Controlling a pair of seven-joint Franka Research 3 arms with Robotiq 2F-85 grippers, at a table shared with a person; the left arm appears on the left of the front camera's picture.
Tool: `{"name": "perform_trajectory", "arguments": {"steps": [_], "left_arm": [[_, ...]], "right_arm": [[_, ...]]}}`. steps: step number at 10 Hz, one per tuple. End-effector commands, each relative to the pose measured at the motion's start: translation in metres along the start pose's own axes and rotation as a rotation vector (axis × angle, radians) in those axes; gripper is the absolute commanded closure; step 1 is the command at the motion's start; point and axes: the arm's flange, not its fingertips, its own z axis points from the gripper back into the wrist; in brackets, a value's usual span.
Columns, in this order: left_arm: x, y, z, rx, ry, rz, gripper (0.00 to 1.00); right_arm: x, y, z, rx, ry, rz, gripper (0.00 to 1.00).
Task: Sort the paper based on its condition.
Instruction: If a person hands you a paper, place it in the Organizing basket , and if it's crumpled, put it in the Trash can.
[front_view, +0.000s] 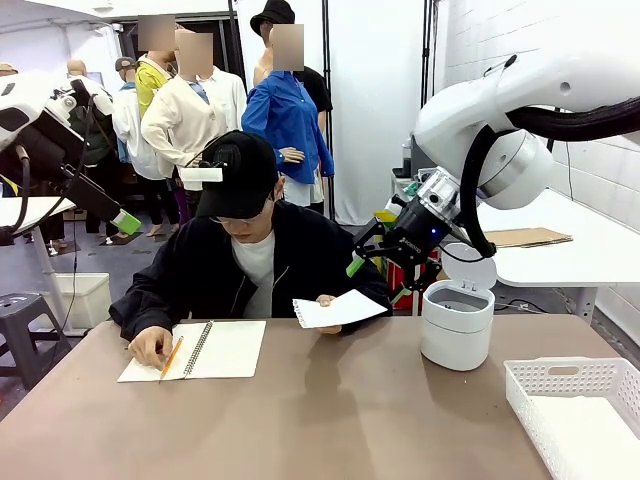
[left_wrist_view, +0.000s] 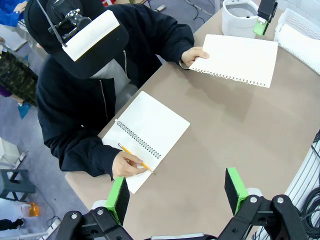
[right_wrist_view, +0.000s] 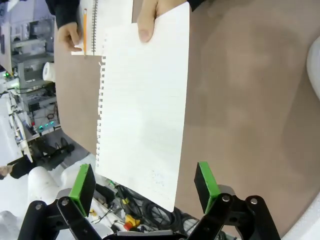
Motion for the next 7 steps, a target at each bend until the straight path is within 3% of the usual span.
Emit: {"name": "perform_trajectory", "arguments": {"steps": [1,4,7], "left_arm": [[-0.001,-0.001,0.000,0.007,0.009,0.002,0.00],[-0.001,-0.001,0.000,0.007,0.009,0.002,0.00],[-0.001,-0.001,0.000,0.007,0.009,0.002,0.00]], "right_arm": [[0.005,0.003,-0.002,0.001,0.026,-0.015,0.00],[0.009,-0.010,-0.010,0.035,-0.016,-0.018,0.00],[0.018,-0.028,-0.025,0.086,0.044,-0.116,0.00]]}}
